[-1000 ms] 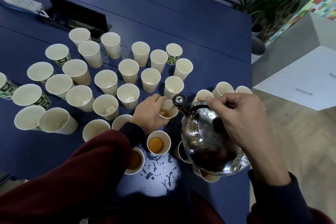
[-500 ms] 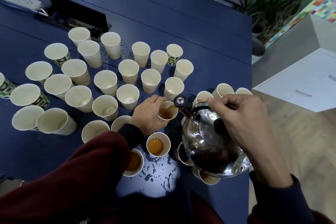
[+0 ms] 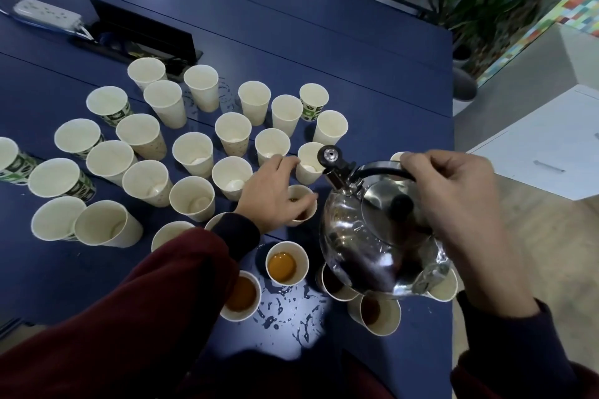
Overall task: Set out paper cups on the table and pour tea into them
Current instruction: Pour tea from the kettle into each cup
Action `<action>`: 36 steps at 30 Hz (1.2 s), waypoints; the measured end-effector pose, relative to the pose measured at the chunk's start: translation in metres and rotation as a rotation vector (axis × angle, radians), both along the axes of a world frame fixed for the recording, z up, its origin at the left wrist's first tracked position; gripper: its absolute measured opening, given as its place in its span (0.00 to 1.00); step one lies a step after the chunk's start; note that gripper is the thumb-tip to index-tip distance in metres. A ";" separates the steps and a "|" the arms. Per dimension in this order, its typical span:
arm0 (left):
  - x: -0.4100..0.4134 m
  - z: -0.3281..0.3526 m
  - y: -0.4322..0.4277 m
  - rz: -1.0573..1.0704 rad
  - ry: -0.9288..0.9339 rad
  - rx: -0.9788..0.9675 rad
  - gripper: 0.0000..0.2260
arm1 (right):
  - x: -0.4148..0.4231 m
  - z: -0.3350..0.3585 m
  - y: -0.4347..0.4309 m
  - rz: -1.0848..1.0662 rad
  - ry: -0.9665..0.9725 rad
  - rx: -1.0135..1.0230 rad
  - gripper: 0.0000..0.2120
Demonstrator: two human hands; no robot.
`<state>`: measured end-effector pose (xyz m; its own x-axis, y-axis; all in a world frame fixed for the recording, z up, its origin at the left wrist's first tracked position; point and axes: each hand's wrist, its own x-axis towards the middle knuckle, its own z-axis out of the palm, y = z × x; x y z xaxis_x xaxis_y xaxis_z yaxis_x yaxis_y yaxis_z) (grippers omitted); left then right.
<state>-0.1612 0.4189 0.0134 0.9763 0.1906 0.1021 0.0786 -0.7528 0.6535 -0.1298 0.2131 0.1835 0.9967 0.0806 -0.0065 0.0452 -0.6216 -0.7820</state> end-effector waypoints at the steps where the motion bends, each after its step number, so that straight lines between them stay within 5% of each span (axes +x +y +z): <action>1: 0.006 0.004 0.001 0.011 -0.006 0.000 0.27 | 0.004 0.002 0.000 0.002 -0.017 -0.003 0.19; 15: 0.076 0.008 -0.009 -0.009 0.247 0.242 0.30 | 0.072 0.008 0.007 0.111 -0.169 -0.105 0.20; 36: 0.077 0.002 -0.011 0.081 0.249 0.206 0.26 | 0.098 0.002 0.019 0.202 -0.089 -0.259 0.19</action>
<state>-0.0843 0.4078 0.0152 0.9587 0.2687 -0.0931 0.2817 -0.8518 0.4417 -0.0314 0.2320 0.1853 0.9585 0.2832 0.0337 0.2483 -0.7705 -0.5871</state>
